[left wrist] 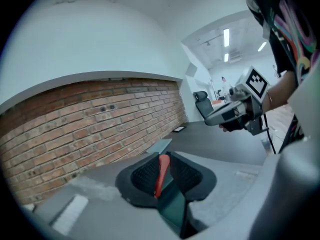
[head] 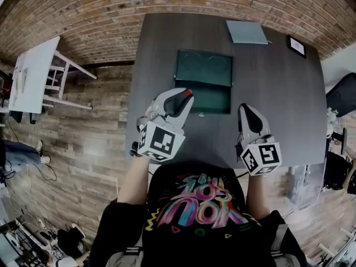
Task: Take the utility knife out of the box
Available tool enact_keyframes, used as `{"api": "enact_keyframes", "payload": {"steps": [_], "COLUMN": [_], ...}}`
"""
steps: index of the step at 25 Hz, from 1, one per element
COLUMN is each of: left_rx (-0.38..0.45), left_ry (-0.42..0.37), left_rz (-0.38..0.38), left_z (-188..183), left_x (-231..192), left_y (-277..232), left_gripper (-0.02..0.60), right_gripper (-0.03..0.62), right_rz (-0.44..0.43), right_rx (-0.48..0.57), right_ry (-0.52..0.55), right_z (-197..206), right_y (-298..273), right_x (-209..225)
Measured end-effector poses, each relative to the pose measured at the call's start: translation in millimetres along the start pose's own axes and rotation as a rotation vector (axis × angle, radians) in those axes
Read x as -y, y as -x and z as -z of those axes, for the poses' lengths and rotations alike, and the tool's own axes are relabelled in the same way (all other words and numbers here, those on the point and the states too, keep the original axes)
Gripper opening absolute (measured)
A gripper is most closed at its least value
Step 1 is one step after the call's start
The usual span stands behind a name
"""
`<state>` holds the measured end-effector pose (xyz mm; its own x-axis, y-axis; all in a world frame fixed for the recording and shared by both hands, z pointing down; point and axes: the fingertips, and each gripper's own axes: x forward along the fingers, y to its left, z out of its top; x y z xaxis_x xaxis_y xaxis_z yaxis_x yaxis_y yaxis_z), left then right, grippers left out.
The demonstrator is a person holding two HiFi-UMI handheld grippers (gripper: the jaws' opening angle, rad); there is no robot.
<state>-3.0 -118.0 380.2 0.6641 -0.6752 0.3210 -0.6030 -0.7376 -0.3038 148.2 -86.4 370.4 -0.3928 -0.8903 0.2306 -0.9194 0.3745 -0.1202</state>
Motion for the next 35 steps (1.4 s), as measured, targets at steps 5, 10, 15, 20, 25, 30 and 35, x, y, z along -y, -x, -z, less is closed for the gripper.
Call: {"api": "enact_keyframes", "payload": {"steps": [5, 10, 15, 20, 25, 30, 35], "left_rx": [0.107, 0.159, 0.169, 0.136, 0.138, 0.138, 0.138], "left_ry": [0.133, 0.343, 0.411, 0.405, 0.407, 0.401, 0.400], "left_rz": [-0.114, -0.199, -0.190, -0.159, -0.153, -0.146, -0.139], "left_z": [-16.6, -11.0, -0.4, 5.7, 4.5, 3.1, 2.4], "left_x": [-23.3, -37.2, -32.7, -24.5, -23.4, -21.9, -21.2], "left_y": [24.9, 42.1, 46.1, 41.3, 38.5, 37.1, 36.6], "left_gripper": [0.071, 0.071, 0.071, 0.071, 0.072, 0.072, 0.072], "right_gripper": [0.000, 0.000, 0.000, 0.000, 0.000, -0.002, -0.002], "right_rz": [0.005, 0.013, 0.017, 0.014, 0.000, 0.000, 0.006], "right_rx": [0.007, 0.016, 0.019, 0.024, 0.024, 0.022, 0.022], "right_ry": [-0.001, -0.004, -0.005, -0.013, -0.006, -0.006, -0.012], "right_z": [-1.9, -4.0, -4.9, -5.4, -6.0, -6.1, -5.7], "right_y": [4.0, 6.9, 8.4, 9.8, 9.9, 9.1, 8.5], "right_x": [1.3, 3.5, 4.2, 4.5, 3.2, 2.4, 2.1]}}
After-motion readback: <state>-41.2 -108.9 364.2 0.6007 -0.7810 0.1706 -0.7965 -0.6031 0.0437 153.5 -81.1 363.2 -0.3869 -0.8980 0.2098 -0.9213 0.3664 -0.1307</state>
